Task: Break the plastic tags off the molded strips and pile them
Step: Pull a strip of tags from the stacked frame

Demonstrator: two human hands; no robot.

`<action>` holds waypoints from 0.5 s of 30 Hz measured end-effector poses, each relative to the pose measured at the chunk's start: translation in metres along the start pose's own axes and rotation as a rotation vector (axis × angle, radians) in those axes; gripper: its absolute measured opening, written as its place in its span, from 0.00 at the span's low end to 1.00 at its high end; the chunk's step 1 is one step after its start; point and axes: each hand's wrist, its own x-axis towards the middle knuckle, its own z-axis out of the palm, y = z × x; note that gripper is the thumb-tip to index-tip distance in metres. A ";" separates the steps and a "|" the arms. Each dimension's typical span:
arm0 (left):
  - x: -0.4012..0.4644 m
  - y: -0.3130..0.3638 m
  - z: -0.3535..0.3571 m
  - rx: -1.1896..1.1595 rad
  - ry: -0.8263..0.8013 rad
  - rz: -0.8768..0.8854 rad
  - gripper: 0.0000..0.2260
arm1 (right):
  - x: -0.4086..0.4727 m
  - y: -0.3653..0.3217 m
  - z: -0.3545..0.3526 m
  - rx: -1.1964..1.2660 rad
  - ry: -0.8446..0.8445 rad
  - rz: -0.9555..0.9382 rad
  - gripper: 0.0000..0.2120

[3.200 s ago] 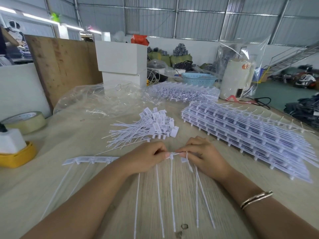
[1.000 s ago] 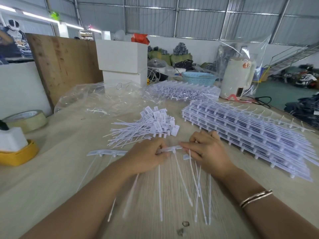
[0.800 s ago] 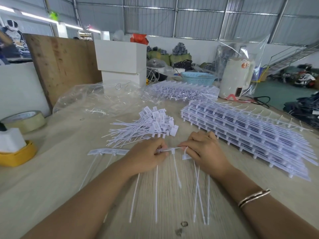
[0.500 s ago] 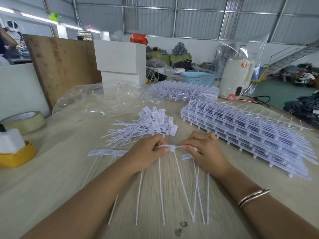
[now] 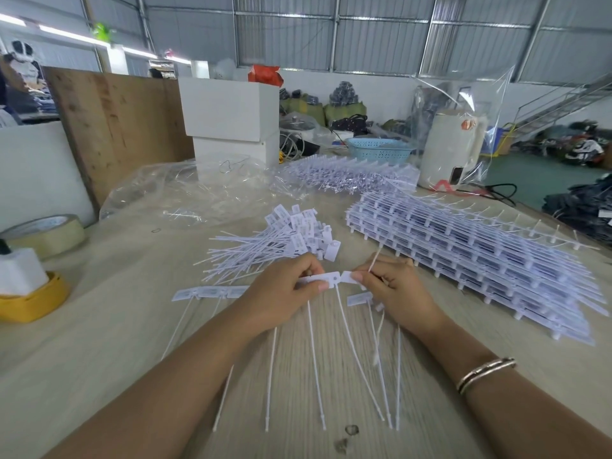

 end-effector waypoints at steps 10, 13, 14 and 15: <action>-0.004 0.001 -0.005 -0.010 -0.033 0.055 0.07 | -0.002 0.017 -0.026 0.290 0.294 0.232 0.18; -0.004 -0.008 -0.010 0.004 0.037 0.001 0.03 | -0.005 0.026 -0.033 0.108 0.232 0.108 0.21; -0.003 -0.010 -0.010 0.039 0.054 -0.003 0.01 | -0.005 0.027 -0.032 0.044 0.208 0.043 0.19; -0.002 -0.011 -0.010 0.089 0.055 0.000 0.02 | -0.005 0.027 -0.030 -0.022 0.177 -0.027 0.16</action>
